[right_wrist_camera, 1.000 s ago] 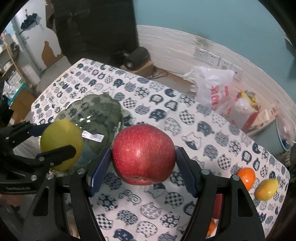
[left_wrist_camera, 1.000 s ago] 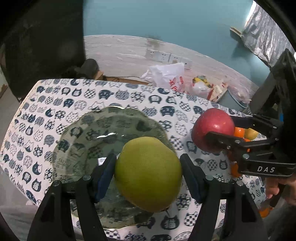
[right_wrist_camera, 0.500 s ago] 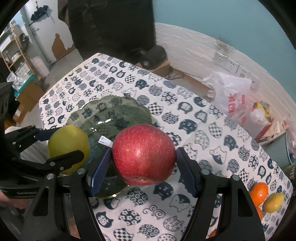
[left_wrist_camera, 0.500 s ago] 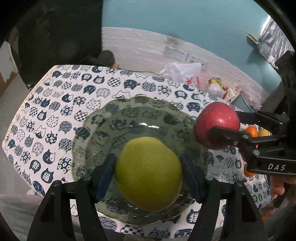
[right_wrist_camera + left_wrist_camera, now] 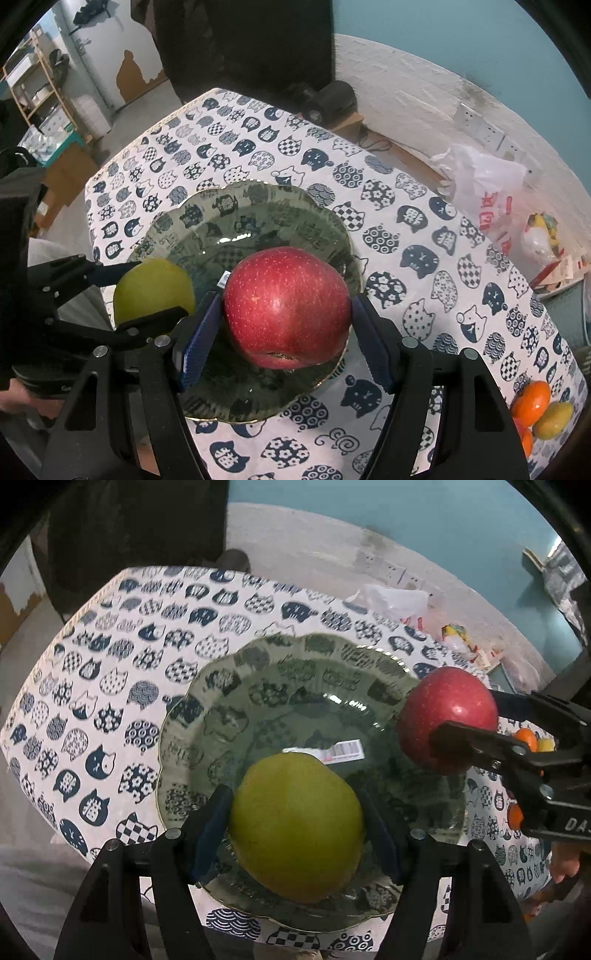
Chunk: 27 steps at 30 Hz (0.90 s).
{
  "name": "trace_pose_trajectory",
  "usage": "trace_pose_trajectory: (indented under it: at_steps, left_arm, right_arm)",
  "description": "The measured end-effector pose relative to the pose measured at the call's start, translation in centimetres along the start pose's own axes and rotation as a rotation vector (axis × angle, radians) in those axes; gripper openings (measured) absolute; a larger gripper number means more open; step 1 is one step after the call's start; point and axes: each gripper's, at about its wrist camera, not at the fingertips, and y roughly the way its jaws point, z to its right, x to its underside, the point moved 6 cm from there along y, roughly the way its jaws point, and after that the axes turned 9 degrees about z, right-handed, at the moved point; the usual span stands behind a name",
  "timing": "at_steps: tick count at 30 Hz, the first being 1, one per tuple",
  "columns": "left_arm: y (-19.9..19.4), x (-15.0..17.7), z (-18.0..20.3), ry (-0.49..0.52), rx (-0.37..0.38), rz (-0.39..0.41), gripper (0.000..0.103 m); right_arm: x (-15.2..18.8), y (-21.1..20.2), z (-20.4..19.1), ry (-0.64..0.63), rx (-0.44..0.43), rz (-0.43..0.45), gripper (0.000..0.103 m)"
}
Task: Organize fruits
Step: 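Lower the pear into the glass plate with the left tool while the right tool lowers the apple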
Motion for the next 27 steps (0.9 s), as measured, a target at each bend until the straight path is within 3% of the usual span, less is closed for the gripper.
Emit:
trace_pose_trajectory:
  at_steps: [7,12,27]
  left_arm:
    - [2.0,1.4,-2.0,-0.11,-0.003,-0.105,0.072]
    - [0.5,0.2,-2.1,-0.1,-0.009,-0.046,0.07]
    - [-1.8,-0.7,-2.3,-0.034,-0.056,0.023,0.07]
  right_arm:
    - [0.5,1.1,-0.4,-0.012,-0.005,-0.026,0.072]
    - [0.4,1.7,-0.6,-0.013,-0.011,-0.033,0.072]
    - [0.7,3.9,-1.4,-0.005,-0.023,-0.074,0.072]
